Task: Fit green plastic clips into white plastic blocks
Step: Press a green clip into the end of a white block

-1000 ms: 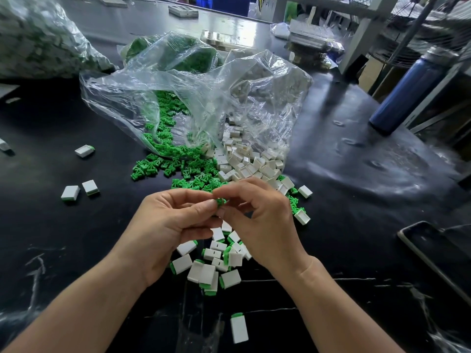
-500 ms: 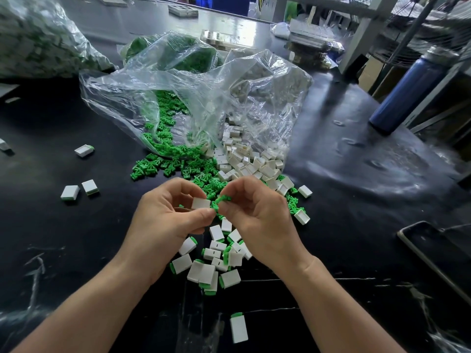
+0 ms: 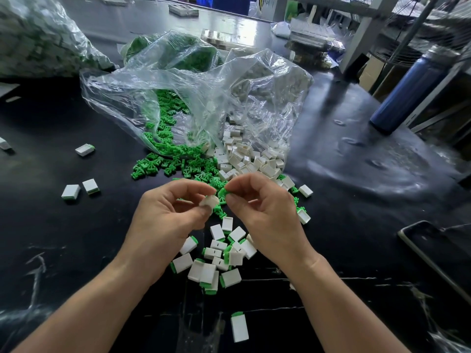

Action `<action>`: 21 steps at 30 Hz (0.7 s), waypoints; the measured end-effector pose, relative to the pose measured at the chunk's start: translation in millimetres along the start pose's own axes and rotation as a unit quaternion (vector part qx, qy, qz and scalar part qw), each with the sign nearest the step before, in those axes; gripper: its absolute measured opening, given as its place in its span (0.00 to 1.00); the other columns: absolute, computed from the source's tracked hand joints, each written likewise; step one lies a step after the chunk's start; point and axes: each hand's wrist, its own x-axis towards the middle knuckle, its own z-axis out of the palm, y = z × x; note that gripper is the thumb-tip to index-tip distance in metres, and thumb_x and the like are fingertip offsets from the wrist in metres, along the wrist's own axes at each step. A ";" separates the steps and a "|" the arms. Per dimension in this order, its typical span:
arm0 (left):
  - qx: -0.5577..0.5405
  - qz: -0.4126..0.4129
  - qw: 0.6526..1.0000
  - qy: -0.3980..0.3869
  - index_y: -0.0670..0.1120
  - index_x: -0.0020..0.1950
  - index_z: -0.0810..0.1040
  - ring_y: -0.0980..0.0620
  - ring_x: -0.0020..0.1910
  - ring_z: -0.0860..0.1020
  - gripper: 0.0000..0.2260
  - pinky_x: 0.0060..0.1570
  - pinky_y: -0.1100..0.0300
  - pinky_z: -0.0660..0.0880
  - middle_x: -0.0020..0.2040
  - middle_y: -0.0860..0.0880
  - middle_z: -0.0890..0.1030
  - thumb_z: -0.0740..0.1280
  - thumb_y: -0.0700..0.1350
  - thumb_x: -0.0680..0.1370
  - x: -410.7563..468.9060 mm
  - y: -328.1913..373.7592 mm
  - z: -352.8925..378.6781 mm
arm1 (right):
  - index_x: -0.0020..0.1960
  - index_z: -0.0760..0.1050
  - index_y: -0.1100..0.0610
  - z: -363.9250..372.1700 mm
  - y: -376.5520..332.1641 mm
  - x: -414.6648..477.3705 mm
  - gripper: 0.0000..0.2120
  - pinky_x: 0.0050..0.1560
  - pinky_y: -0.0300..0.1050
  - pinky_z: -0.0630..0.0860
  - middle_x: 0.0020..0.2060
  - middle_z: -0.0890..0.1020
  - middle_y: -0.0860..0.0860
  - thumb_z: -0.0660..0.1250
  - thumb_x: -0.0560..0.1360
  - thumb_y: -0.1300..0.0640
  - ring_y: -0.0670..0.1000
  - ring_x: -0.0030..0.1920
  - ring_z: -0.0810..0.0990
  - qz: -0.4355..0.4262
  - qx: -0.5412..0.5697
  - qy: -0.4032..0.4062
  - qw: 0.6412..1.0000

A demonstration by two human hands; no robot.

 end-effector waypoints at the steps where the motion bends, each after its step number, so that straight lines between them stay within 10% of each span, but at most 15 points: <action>1: -0.008 -0.002 1.000 -0.003 0.50 0.40 0.83 0.57 0.31 0.77 0.11 0.33 0.63 0.78 0.31 0.54 0.79 0.71 0.34 0.70 -0.4 0.6 0.4 | 0.43 0.76 0.50 -0.2 -0.5 -0.4 0.10 0.39 0.32 0.74 0.37 0.79 0.44 0.69 0.71 0.65 0.42 0.37 0.77 -0.006 0.003 0.001 1.000; 21: -0.049 -0.035 0.998 -0.023 0.41 0.42 0.81 0.56 0.32 0.80 0.08 0.33 0.68 0.76 0.34 0.46 0.83 0.70 0.29 0.69 -3.4 6.5 4.3 | 0.49 0.82 0.56 -3.6 1.3 0.7 0.10 0.44 0.28 0.70 0.41 0.77 0.45 0.67 0.72 0.67 0.40 0.43 0.76 -0.026 -0.038 -0.005 0.999</action>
